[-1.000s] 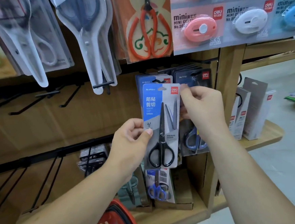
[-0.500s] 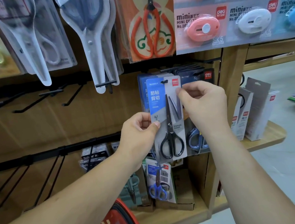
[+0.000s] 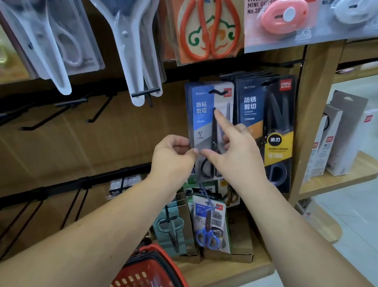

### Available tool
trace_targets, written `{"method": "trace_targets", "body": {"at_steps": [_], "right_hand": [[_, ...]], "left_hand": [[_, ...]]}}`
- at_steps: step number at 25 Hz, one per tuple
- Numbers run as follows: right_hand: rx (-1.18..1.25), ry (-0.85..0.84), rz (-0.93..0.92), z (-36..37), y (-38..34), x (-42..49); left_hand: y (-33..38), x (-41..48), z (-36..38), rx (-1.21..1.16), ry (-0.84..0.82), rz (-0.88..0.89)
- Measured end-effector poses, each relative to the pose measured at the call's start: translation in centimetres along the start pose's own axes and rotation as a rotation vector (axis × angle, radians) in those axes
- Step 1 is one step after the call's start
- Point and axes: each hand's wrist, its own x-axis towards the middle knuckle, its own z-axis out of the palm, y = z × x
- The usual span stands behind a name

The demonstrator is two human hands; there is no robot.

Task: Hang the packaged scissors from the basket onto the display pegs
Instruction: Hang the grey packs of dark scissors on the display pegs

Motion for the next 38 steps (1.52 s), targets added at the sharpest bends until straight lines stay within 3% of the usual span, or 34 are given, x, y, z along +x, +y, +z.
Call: {"method": "trace_targets", "body": {"at_steps": [10,14,16,20,25,28,32,34,38], "right_hand": [[-0.211,0.073,0.067,2.5,-0.7,0.6],[-0.259,0.179,0.040,0.6,-2.2,0.0],[-0.297,0.134,-0.021,0.0,-3.8,-1.2],[-0.372,-0.130,-0.088,0.3,-8.2,-6.0],[-0.376,-0.364,-0.179,1.1,-11.7,-13.4],[-0.237,-0.338,-0.074,1.8,-11.5,-14.4],[-0.124,-0.233,0.050,1.4,-12.0,-12.0],[-0.052,-0.377,-0.002,2.0,-13.3,-13.2],[-0.152,-0.937,-0.096,5.1,-13.6,-19.2]], "left_hand": [[-0.9,-0.9,-3.6,-0.006,-0.069,0.003],[-1.1,-2.8,-5.2,0.006,-0.077,-0.006],[-1.5,-4.6,-6.0,0.035,-0.104,-0.032],[-1.9,-9.4,-9.2,0.238,-0.221,0.001],[-5.1,-16.5,-18.1,0.447,-0.316,0.012],[-6.6,-18.5,-22.0,0.520,-0.318,-0.021],[-4.9,-17.8,-20.6,0.414,-0.291,0.008],[-5.0,-18.0,-20.0,0.416,-0.349,0.022],[-9.4,-21.6,-22.2,0.532,-0.469,-0.017]]}}
